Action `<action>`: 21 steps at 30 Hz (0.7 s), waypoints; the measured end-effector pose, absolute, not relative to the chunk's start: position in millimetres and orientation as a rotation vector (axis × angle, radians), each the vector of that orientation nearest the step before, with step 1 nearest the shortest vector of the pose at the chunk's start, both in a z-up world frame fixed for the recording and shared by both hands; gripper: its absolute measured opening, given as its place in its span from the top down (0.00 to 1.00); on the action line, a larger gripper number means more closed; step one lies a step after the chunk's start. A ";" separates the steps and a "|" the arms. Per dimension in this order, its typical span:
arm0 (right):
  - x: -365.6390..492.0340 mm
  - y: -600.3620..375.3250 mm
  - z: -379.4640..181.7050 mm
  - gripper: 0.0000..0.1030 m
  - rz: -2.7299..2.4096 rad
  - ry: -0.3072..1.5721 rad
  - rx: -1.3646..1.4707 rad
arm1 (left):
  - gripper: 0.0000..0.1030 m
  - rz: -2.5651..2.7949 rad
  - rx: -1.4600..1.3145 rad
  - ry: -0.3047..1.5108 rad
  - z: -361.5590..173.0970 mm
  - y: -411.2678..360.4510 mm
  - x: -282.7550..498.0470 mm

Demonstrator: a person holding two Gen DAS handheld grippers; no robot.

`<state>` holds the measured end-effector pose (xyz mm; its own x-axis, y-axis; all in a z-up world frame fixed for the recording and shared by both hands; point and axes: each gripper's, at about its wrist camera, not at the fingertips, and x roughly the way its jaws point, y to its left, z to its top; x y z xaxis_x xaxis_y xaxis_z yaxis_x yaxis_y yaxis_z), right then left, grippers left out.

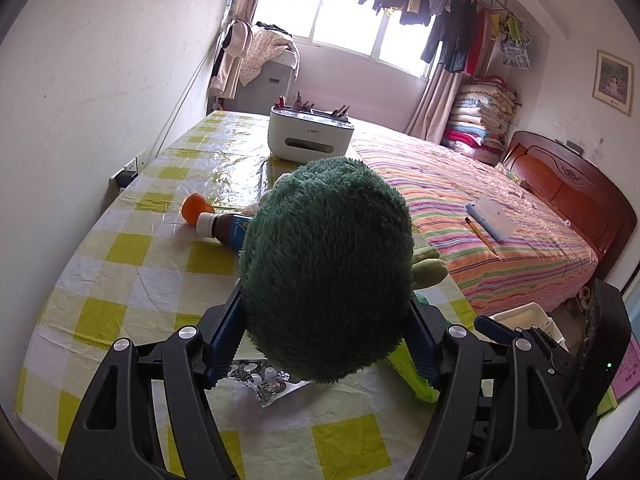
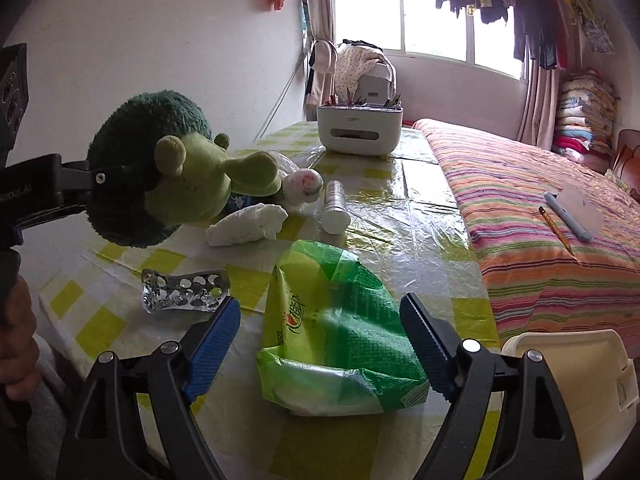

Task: Collect trash
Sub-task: 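Lift and adjust the wipes pack in the right tool while the left tool holds the plush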

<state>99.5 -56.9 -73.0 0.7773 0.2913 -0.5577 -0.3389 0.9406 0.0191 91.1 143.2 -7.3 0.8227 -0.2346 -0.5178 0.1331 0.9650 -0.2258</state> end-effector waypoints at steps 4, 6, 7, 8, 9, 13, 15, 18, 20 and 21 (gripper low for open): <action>123.6 -42.0 -95.4 0.23 0.282 0.709 -0.180 | 0.33 -0.203 -0.182 0.582 -7.9 144.5 90.6; 128.3 -42.9 -101.2 0.29 0.288 0.744 -0.163 | 0.33 -0.206 -0.181 0.582 -8.0 144.4 90.1; 127.3 -45.2 -101.9 0.43 0.301 0.749 -0.143 | 0.33 -0.208 -0.180 0.581 -8.4 143.9 89.6; 126.6 -47.8 -101.0 0.61 0.316 0.749 -0.121 | 0.32 -0.207 -0.180 0.581 -8.7 143.7 89.0; 125.5 -50.4 -99.9 0.67 0.321 0.745 -0.107 | 0.32 -0.207 -0.180 0.581 -8.9 143.3 88.8; 120.5 -59.8 -93.7 0.78 0.299 0.709 -0.072 | 0.32 -0.218 -0.177 0.593 -10.1 141.4 88.9; 117.9 -69.1 -89.2 0.79 0.288 0.686 -0.030 | 0.32 -0.223 -0.177 0.595 -10.0 138.8 88.2; 111.9 -87.1 -78.6 0.79 0.263 0.634 0.058 | 0.32 -0.236 -0.172 0.590 -8.5 132.3 86.8; 108.5 -100.4 -73.7 0.79 0.246 0.606 0.117 | 0.34 -0.251 -0.166 0.588 -7.9 124.8 86.8; 106.2 -106.3 -71.8 0.79 0.240 0.594 0.142 | 0.37 -0.261 -0.162 0.587 -7.9 120.5 86.4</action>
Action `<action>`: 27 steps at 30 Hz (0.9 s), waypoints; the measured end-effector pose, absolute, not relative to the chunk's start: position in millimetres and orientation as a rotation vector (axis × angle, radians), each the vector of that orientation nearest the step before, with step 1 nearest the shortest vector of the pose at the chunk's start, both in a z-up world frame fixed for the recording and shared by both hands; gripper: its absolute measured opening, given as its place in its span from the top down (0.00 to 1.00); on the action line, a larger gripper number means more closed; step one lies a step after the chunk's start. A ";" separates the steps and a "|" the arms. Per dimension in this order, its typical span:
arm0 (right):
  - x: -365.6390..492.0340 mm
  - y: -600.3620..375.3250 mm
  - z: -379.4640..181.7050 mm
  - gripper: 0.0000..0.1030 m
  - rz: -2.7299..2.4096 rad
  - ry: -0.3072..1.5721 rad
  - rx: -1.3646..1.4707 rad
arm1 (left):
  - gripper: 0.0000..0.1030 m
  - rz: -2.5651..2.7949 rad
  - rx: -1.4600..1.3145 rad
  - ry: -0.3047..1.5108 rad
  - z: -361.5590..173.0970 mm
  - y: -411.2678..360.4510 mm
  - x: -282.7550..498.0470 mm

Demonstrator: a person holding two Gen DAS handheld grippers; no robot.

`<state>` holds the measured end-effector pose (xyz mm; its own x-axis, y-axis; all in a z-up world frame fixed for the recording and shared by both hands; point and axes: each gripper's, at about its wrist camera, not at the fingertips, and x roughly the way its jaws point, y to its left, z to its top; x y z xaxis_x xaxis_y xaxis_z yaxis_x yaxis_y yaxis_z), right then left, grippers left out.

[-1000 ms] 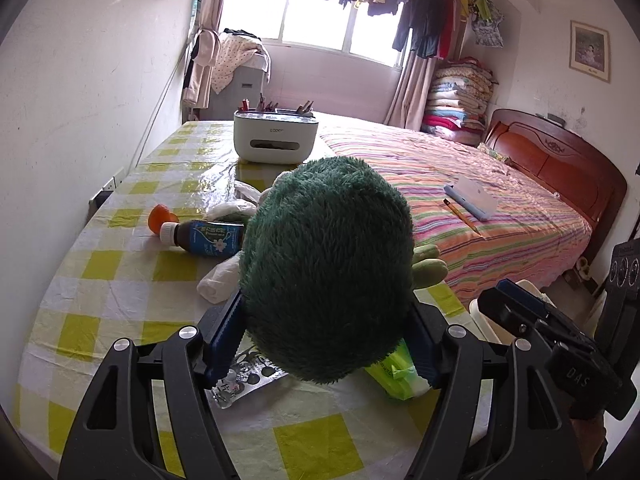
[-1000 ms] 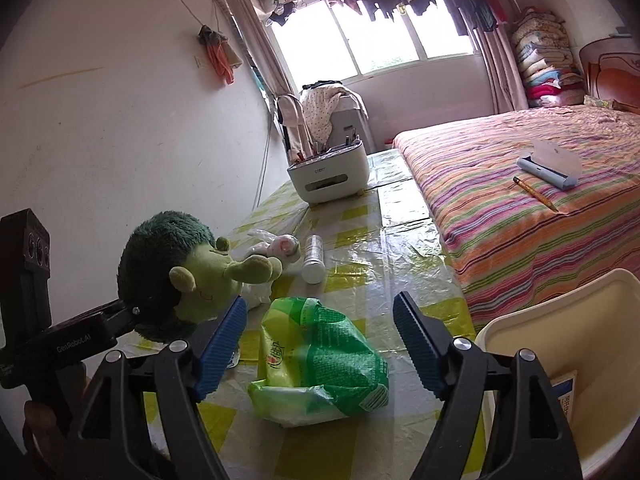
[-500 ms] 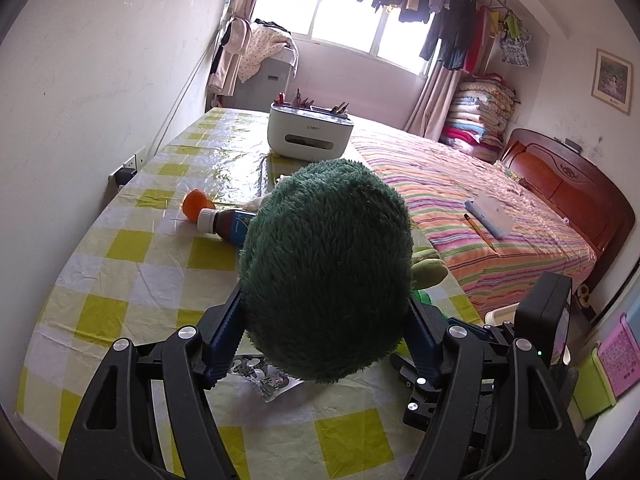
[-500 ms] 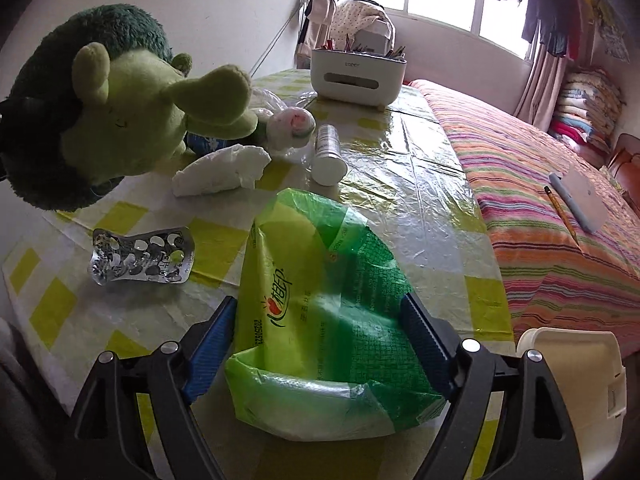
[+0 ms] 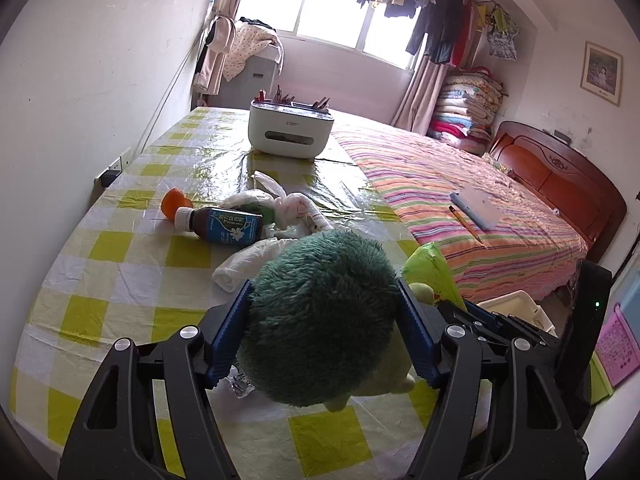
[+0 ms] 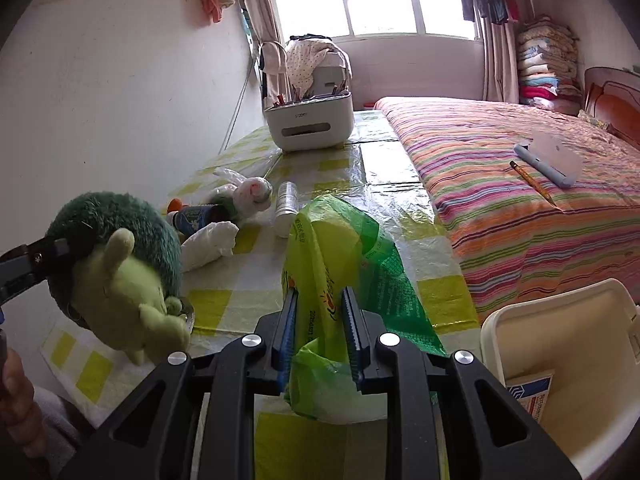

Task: Collect trash
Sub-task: 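Carry the wipes pack with the right tool over the bin while the left tool carries the plush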

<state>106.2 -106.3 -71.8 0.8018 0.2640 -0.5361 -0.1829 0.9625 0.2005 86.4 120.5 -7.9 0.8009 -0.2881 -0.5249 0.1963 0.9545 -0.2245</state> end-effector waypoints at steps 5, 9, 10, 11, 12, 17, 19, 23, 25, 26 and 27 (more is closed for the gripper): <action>97.5 -123.1 -64.6 0.79 0.233 0.546 0.205 | 0.47 -0.299 -0.094 0.554 -7.4 95.6 81.5; 93.3 -132.0 -61.7 0.79 0.231 0.525 0.231 | 0.48 -0.328 -0.067 0.546 -6.2 79.9 78.7; 91.9 -134.1 -60.7 0.79 0.227 0.517 0.237 | 0.48 -0.333 -0.064 0.546 -5.7 76.6 78.5; 89.8 -136.5 -59.3 0.79 0.222 0.506 0.244 | 0.48 -0.338 -0.059 0.545 -5.1 73.3 78.3; 87.8 -139.3 -57.4 0.79 0.213 0.491 0.250 | 0.48 -0.344 -0.059 0.544 -4.7 70.6 78.1; 75.4 -152.9 -48.0 0.85 0.162 0.414 0.273 | 0.48 -0.374 -0.056 0.541 -3.2 59.9 77.7; 73.9 -157.4 -46.7 0.90 0.147 0.404 0.283 | 0.48 -0.385 -0.049 0.544 -2.8 54.9 77.4; 74.7 -165.6 -47.9 0.91 0.154 0.407 0.311 | 0.48 -0.391 -0.045 0.549 -3.8 49.5 77.9; 74.5 -168.2 -48.2 0.90 0.162 0.407 0.319 | 0.48 -0.394 -0.051 0.552 -3.8 48.8 78.7; 75.5 -168.1 -49.0 0.90 0.172 0.416 0.319 | 0.48 -0.395 -0.052 0.551 -3.6 49.1 78.9; 77.4 -167.7 -51.4 0.90 0.186 0.435 0.319 | 0.47 -0.394 -0.053 0.549 -3.3 50.2 79.8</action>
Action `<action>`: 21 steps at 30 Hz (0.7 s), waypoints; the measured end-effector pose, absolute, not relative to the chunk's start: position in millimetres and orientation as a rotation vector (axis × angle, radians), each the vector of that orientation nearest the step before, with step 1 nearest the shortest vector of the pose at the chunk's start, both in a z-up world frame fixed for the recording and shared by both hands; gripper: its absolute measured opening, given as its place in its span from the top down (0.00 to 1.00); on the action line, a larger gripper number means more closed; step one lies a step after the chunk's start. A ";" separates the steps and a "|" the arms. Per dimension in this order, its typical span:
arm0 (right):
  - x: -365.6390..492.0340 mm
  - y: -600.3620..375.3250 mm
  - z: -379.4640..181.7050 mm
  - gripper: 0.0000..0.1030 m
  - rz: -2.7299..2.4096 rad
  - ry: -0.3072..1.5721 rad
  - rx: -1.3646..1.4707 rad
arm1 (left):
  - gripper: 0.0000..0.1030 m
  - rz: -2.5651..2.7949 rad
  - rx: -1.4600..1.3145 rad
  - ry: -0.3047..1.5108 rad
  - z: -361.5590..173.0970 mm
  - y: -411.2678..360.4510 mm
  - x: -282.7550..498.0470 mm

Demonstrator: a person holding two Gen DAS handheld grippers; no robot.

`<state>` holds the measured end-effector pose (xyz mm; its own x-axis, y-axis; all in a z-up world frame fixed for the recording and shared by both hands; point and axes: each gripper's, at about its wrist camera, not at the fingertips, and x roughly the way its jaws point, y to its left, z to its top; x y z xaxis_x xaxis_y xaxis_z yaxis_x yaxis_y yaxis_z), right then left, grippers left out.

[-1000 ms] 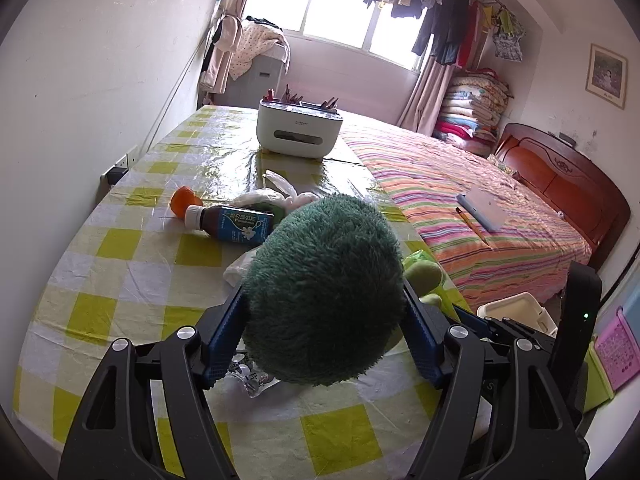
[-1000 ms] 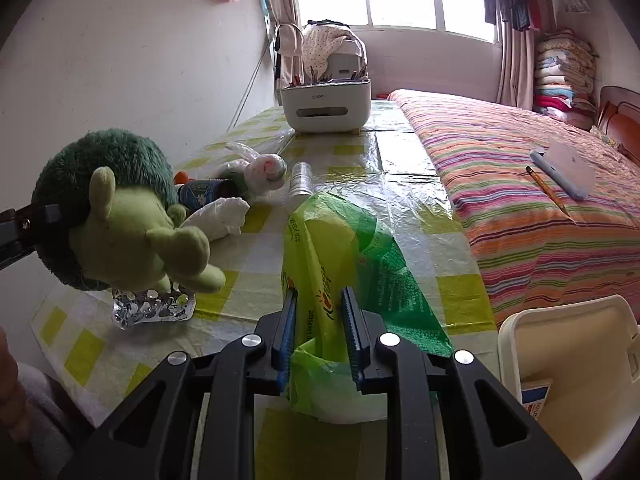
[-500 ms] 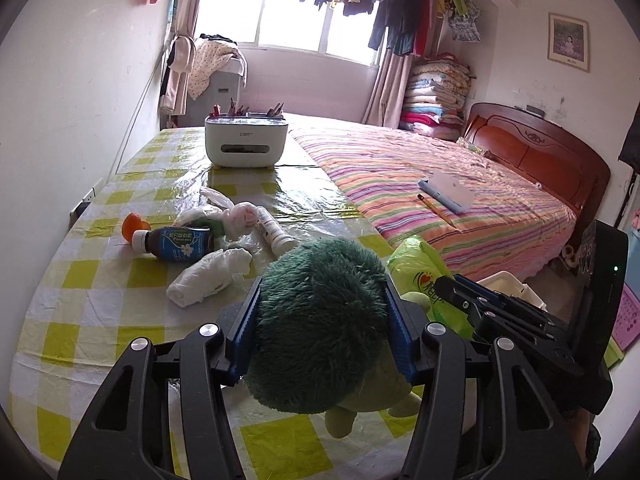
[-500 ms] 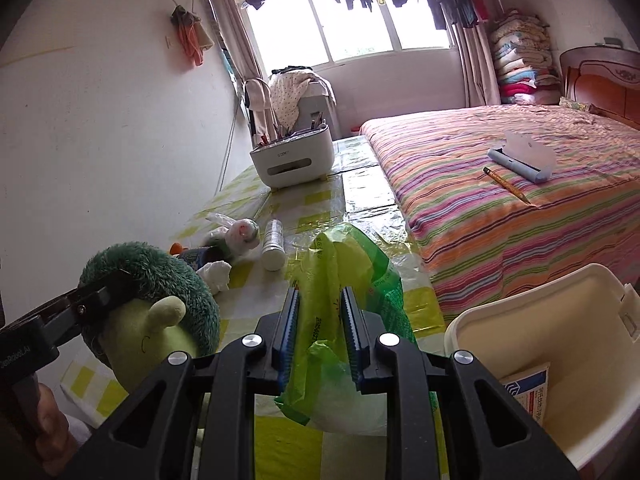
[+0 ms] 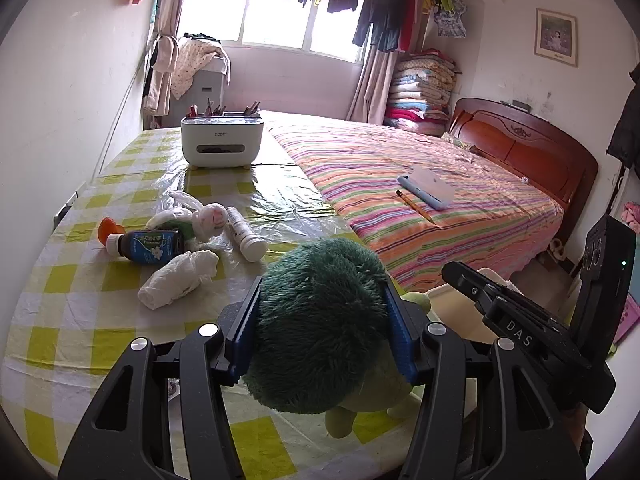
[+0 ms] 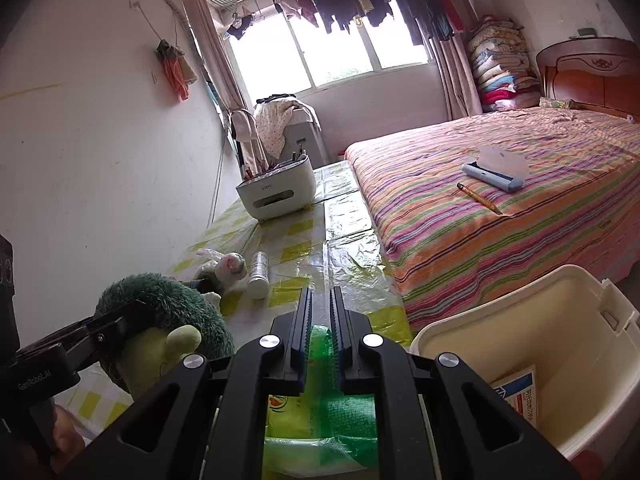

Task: Collect trash
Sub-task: 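Carry the wipes pack with the right tool over the bin while the left tool carries the plush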

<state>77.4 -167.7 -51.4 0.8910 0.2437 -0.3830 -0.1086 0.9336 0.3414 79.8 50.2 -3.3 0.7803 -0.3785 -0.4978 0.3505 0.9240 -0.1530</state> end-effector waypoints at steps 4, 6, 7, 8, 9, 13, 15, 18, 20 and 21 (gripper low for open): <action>84.8 -160.7 -59.3 0.71 0.204 0.504 0.295 | 0.47 -0.377 -0.066 0.539 0.4 59.1 81.2; 89.0 -157.6 -63.8 0.22 0.214 0.539 0.289 | 0.47 -0.357 -0.084 0.530 3.6 69.0 82.2; 87.2 -155.6 -63.8 0.18 0.225 0.533 0.281 | 0.47 -0.346 -0.096 0.526 5.2 74.6 82.8; 84.8 -153.2 -62.3 0.18 0.235 0.521 0.267 | 0.46 -0.335 -0.106 0.522 6.5 79.9 83.2; 82.9 -150.3 -61.5 0.18 0.235 0.513 0.248 | 0.46 -0.325 -0.114 0.520 7.6 84.6 83.0; 93.3 -131.2 -73.2 0.15 0.187 0.605 0.143 | 0.46 -0.314 -0.143 0.534 7.5 97.0 86.0; 101.0 -117.6 -82.1 0.15 0.150 0.667 0.054 | 0.46 -0.318 -0.144 0.541 7.0 98.1 86.5; 108.8 -104.8 -96.5 0.15 0.121 0.751 -0.026 | 0.46 -0.324 -0.144 0.540 7.6 97.8 85.7; 111.2 -104.7 -100.5 0.37 0.120 0.770 -0.036 | 0.45 -0.329 -0.141 0.540 7.8 96.7 85.1; 111.7 -107.2 -101.1 0.44 0.135 0.771 -0.021 | 0.45 -0.331 -0.140 0.540 8.0 96.1 84.4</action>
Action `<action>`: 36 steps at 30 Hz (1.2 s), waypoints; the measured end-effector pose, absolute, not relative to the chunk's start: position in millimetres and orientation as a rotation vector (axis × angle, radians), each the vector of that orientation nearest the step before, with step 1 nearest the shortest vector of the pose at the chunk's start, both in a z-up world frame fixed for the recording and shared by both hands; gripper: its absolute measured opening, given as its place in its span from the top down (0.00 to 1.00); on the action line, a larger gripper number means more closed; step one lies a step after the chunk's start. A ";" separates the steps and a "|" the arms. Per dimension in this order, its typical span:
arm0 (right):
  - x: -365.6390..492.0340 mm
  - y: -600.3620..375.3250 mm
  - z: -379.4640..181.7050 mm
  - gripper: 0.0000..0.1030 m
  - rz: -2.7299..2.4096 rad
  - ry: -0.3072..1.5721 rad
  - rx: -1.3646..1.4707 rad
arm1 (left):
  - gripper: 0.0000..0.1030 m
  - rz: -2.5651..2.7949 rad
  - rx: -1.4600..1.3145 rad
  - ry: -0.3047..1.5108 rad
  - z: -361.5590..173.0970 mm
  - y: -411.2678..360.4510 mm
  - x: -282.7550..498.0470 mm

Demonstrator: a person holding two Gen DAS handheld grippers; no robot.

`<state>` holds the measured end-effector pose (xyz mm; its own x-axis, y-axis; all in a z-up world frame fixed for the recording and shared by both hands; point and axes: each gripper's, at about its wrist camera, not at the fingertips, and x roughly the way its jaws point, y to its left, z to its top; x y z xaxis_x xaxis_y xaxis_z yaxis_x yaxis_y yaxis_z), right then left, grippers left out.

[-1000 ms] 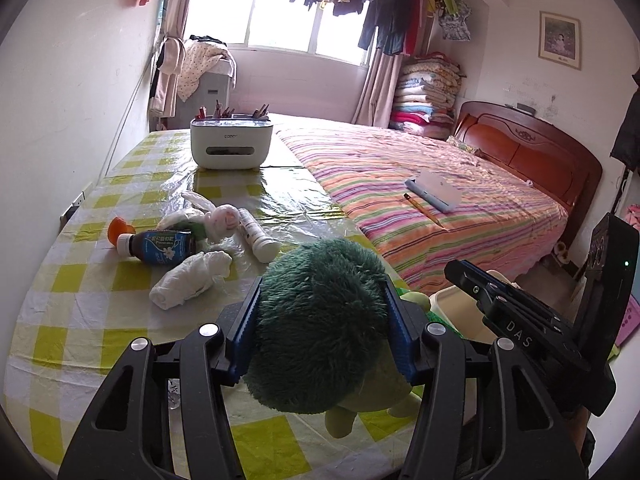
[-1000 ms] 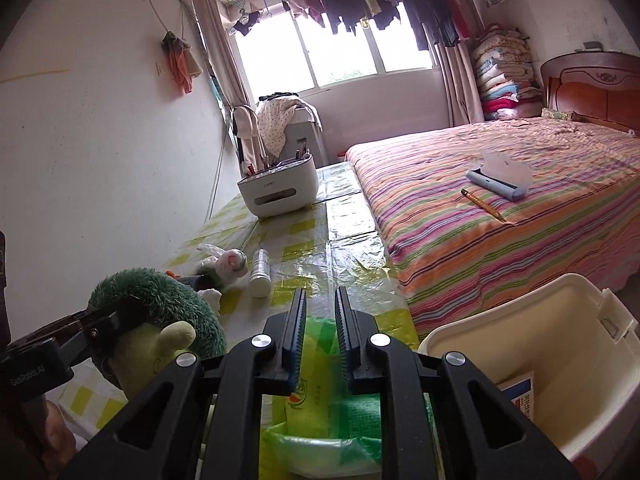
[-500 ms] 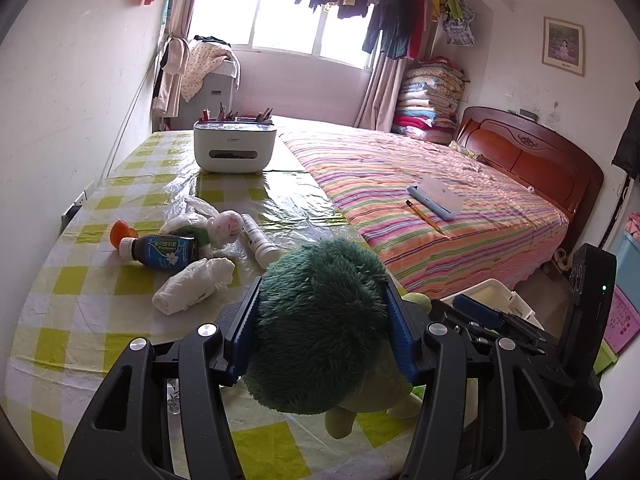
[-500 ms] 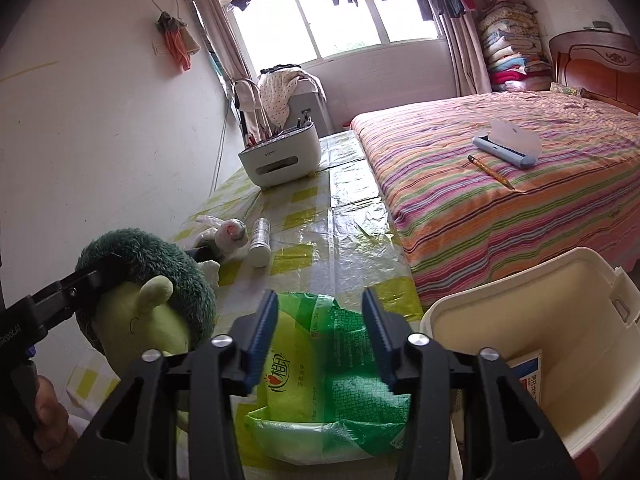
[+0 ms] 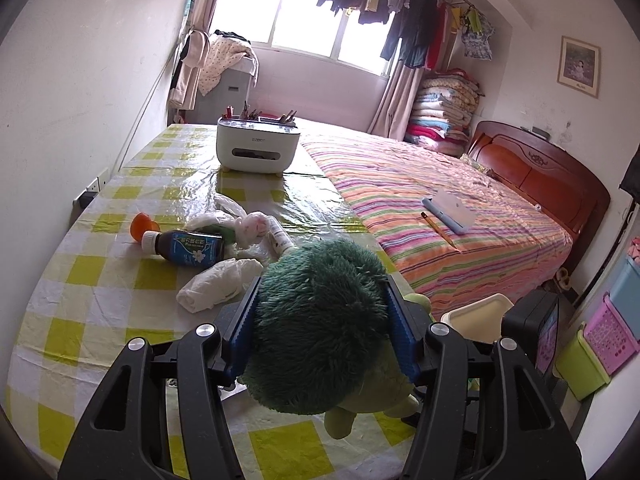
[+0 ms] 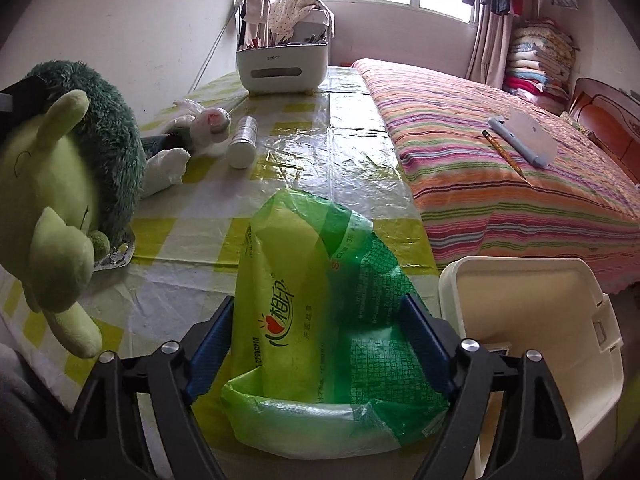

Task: Collect trash
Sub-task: 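Carry the wipes pack with the right tool over the bin while the left tool carries the plush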

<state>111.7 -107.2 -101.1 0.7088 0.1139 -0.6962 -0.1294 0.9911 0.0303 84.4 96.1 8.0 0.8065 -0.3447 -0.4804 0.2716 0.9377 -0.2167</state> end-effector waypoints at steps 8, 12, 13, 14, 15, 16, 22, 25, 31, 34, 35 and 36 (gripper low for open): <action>97.1 -126.8 -82.6 0.79 0.156 0.653 0.097 | 0.45 -0.348 -0.149 0.558 5.9 89.4 85.2; 85.3 -147.9 -67.7 0.81 0.130 0.559 0.186 | 0.45 -0.372 -0.138 0.562 4.8 76.3 84.0; 82.1 -152.8 -64.6 0.84 0.120 0.536 0.201 | 0.45 -0.381 -0.134 0.563 4.5 71.9 84.0; 78.8 -157.6 -60.6 0.84 0.108 0.514 0.216 | 0.45 -0.390 -0.129 0.566 4.0 67.6 84.1; 75.5 -162.7 -58.0 0.84 0.095 0.493 0.231 | 0.45 -0.398 -0.124 0.567 3.7 63.3 83.7; 72.7 -168.1 -55.6 0.85 0.083 0.474 0.248 | 0.45 -0.407 -0.118 0.569 3.2 58.0 83.0; 61.4 -198.4 -48.7 0.86 0.029 0.408 0.346 | 0.45 -0.455 -0.080 0.583 0.5 29.6 80.8; 55.4 -213.0 -45.7 0.86 -0.001 0.371 0.387 | 0.45 -0.476 -0.065 0.584 0.9 16.1 79.5; 46.8 -248.9 -47.1 0.86 -0.070 0.325 0.503 | 0.45 -0.515 -0.032 0.589 0.3 -6.5 75.2; 43.9 -262.3 -48.4 0.87 -0.090 0.308 0.549 | 0.45 -0.527 -0.025 0.592 -0.1 -14.1 73.6; 40.8 -266.2 -48.6 0.86 -0.095 0.296 0.565 | 0.45 -0.532 -0.023 0.595 -0.1 -16.5 73.4; 39.6 -269.4 -48.7 0.86 -0.095 0.288 0.576 | 0.45 -0.538 -0.022 0.596 0.3 -18.2 73.0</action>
<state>39.6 -269.4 -48.7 0.9556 -0.0081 -0.2947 0.1684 0.8354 0.5232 73.0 -18.2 0.3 0.6946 -0.4886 -0.5279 0.4761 0.8625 -0.1719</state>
